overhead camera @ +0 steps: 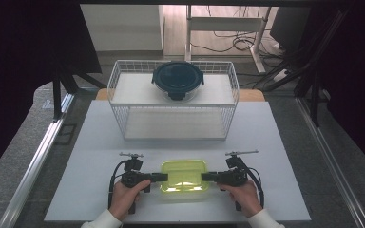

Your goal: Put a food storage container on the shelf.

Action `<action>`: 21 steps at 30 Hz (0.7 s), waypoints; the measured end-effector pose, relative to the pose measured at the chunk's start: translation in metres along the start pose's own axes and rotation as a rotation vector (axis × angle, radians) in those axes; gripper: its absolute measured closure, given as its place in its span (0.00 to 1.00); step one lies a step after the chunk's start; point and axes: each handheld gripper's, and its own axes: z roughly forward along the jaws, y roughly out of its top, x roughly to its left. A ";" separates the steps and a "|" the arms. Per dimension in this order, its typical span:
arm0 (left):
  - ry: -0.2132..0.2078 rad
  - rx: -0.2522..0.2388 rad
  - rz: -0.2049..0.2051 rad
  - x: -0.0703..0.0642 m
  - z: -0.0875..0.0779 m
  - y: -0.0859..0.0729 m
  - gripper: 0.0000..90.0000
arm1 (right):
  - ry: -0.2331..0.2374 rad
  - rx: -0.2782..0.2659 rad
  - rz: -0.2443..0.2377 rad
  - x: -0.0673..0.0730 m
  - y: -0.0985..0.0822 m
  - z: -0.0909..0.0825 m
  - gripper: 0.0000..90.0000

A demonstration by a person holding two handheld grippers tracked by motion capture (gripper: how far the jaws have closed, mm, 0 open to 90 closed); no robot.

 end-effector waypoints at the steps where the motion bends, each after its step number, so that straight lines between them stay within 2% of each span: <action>1: -0.008 -0.007 -0.005 0.001 0.000 0.000 0.79 | 0.010 -0.003 0.011 -0.001 0.000 -0.001 0.77; 2: -0.015 -0.020 -0.023 0.001 -0.001 0.000 0.81 | 0.020 -0.009 0.026 -0.001 -0.001 -0.003 0.79; 4: -0.011 -0.035 -0.024 0.000 -0.002 -0.001 0.83 | 0.016 -0.011 0.034 0.001 -0.001 -0.004 0.80; 10: -0.038 -0.045 -0.007 -0.002 -0.006 -0.001 0.85 | 0.024 -0.034 0.051 0.002 -0.001 -0.009 0.86; 15: -0.026 -0.065 0.029 -0.010 -0.010 -0.002 0.86 | 0.006 -0.048 0.014 0.008 0.000 -0.013 0.88; 21: -0.040 -0.080 0.058 -0.015 -0.016 -0.001 0.86 | 0.009 -0.064 -0.025 0.014 0.001 -0.019 0.88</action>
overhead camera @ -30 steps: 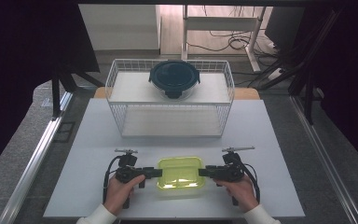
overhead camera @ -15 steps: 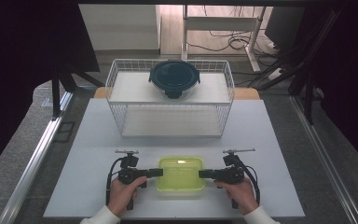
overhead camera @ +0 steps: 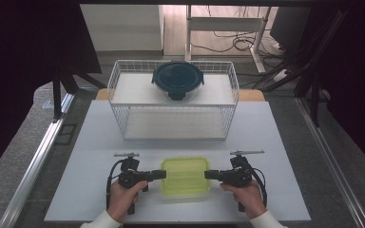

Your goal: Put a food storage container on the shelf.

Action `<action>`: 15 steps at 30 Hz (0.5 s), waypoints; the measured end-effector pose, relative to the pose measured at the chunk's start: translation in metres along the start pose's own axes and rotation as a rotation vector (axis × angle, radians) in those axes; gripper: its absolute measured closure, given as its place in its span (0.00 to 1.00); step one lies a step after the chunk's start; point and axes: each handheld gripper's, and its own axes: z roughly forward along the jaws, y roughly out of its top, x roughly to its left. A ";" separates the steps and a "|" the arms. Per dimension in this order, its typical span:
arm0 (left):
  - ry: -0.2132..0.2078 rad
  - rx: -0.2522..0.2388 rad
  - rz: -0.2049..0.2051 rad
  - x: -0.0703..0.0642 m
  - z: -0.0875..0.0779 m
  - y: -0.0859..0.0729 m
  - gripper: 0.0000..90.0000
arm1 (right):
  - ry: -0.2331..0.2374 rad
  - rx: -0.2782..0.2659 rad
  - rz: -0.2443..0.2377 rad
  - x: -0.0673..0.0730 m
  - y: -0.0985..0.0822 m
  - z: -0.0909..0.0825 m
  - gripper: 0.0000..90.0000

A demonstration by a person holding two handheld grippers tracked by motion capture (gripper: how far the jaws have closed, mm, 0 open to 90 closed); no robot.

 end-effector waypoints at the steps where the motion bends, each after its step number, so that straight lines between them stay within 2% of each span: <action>1: -0.001 0.000 0.005 -0.001 -0.001 0.000 0.86 | 0.002 -0.001 -0.004 0.001 0.000 -0.001 0.88; 12: -0.007 -0.021 0.038 -0.008 -0.011 0.005 0.87 | -0.003 -0.039 -0.076 0.017 0.004 -0.011 0.87; 15: -0.007 -0.032 0.058 -0.013 -0.016 0.011 0.87 | -0.002 -0.054 -0.092 0.021 0.009 -0.013 0.87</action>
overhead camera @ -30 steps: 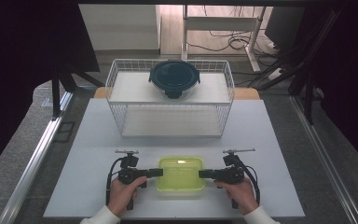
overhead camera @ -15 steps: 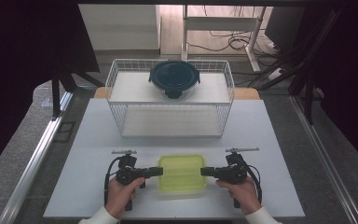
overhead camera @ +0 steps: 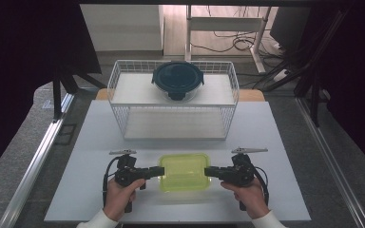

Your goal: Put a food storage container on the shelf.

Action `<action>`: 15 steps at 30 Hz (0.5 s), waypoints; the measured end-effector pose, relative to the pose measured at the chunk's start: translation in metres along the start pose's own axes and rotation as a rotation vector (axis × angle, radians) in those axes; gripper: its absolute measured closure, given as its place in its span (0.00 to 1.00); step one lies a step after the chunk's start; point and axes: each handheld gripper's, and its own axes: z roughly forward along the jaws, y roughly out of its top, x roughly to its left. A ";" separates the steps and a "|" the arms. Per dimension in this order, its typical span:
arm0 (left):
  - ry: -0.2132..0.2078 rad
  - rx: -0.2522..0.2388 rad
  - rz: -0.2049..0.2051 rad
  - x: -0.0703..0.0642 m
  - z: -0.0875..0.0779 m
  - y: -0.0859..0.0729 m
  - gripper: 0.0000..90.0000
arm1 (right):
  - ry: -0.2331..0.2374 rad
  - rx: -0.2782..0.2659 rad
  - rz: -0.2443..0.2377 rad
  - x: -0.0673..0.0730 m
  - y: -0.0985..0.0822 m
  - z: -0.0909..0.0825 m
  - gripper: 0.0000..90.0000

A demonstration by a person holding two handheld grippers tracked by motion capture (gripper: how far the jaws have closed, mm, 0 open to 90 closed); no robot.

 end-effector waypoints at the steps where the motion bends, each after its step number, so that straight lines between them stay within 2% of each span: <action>1: 0.002 -0.005 0.007 -0.001 -0.001 0.002 0.87 | -0.001 -0.002 -0.007 0.001 0.002 0.000 0.87; 9: 0.021 -0.025 0.043 -0.006 -0.012 0.023 0.87 | 0.004 -0.033 -0.041 0.008 0.025 0.000 0.88; 10: 0.021 -0.034 0.049 -0.009 -0.017 0.031 0.87 | 0.005 -0.038 -0.047 0.010 0.029 -0.001 0.88; 15: 0.024 -0.059 0.080 -0.021 -0.029 0.047 0.87 | 0.016 -0.070 -0.078 0.020 0.047 -0.008 0.88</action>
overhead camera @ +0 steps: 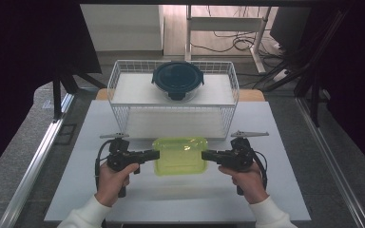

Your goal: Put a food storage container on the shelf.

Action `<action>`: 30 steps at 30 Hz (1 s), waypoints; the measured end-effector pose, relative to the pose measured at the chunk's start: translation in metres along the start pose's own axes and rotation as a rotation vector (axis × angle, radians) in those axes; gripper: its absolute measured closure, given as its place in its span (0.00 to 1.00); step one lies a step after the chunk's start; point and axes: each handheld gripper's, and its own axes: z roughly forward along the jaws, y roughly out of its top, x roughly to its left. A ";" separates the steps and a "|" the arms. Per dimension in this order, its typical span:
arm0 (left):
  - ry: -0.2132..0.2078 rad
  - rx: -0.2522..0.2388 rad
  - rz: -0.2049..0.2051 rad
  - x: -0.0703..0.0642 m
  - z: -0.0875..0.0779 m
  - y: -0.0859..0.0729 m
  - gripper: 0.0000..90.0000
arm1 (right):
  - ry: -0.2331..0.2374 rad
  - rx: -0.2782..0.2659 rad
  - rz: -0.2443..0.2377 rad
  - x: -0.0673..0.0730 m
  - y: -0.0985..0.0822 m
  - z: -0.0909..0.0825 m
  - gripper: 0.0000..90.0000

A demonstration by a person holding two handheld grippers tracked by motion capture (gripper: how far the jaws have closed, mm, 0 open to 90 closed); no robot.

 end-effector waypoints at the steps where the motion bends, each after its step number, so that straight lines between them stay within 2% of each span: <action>1: 0.003 -0.005 0.008 -0.002 -0.002 0.003 0.87 | -0.003 -0.005 -0.007 0.002 0.004 -0.001 0.88; 8: -0.015 -0.031 0.023 -0.011 -0.012 0.020 0.86 | 0.002 -0.039 -0.041 0.015 0.026 -0.011 0.88; 13: -0.021 -0.057 0.058 -0.024 -0.024 0.044 0.86 | 0.001 -0.065 -0.077 0.023 0.046 -0.019 0.88; 15: -0.026 -0.060 0.057 -0.026 -0.026 0.047 0.86 | 0.002 -0.069 -0.077 0.025 0.050 -0.020 0.88; 18: -0.029 -0.072 0.086 -0.035 -0.035 0.061 0.86 | 0.010 -0.086 -0.099 0.032 0.066 -0.027 0.88; 22: -0.028 -0.083 0.093 -0.040 -0.040 0.071 0.86 | 0.016 -0.098 -0.108 0.037 0.076 -0.030 0.88; 23: -0.023 -0.089 0.112 -0.044 -0.042 0.077 0.86 | 0.007 -0.103 -0.117 0.039 0.083 -0.032 0.88; 25: -0.019 -0.095 0.121 -0.047 -0.045 0.083 0.86 | 0.003 -0.109 -0.123 0.042 0.089 -0.034 0.88; 30: -0.024 -0.098 0.120 -0.049 -0.048 0.095 0.86 | 0.001 -0.115 -0.137 0.045 0.101 -0.037 0.88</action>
